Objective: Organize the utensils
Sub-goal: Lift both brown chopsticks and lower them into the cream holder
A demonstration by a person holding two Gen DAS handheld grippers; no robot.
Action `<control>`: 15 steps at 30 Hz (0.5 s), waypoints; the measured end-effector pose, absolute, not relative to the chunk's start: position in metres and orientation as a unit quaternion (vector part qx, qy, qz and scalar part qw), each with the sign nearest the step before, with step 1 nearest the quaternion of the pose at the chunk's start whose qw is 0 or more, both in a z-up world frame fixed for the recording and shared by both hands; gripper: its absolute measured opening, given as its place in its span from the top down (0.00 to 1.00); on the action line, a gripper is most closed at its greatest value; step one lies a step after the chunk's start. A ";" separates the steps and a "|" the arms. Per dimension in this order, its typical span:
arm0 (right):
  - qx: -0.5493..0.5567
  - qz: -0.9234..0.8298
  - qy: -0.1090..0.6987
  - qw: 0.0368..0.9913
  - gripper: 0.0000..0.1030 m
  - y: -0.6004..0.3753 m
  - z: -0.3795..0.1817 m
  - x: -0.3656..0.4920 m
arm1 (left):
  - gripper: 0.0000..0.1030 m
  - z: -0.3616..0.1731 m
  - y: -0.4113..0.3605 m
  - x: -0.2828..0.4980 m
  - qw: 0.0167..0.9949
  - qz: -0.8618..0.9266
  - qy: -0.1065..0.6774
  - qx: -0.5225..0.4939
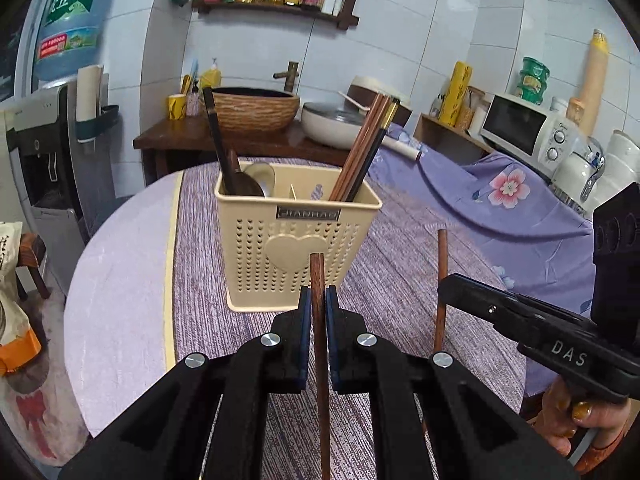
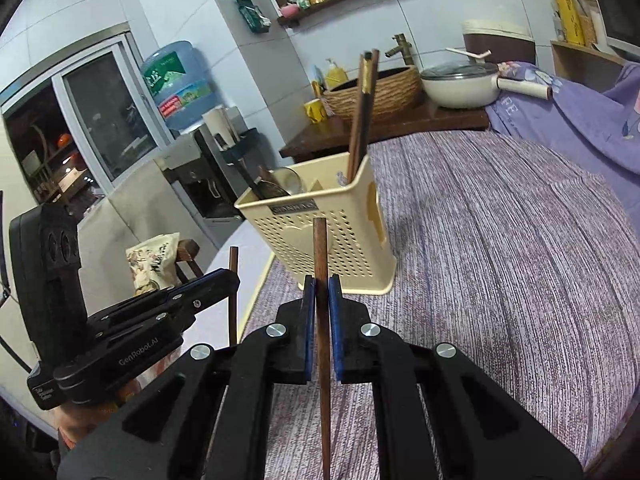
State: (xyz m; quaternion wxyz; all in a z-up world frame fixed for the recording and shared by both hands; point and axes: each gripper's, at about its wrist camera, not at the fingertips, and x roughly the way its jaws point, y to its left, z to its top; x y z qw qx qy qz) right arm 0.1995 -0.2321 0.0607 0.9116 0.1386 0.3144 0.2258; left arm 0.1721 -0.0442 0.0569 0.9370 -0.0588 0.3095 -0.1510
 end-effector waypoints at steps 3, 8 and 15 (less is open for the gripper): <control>0.132 0.233 0.303 0.915 0.93 -0.232 0.074 0.192 | 0.93 0.066 -0.042 0.167 0.941 -0.151 0.299 -0.055; 0.120 0.242 0.285 0.920 0.93 -0.230 0.094 0.182 | 0.93 0.082 -0.034 0.161 0.947 -0.148 0.281 -0.052; 0.104 0.248 0.263 0.927 0.93 -0.223 0.118 0.181 | 0.93 0.106 -0.024 0.162 0.956 -0.139 0.254 -0.055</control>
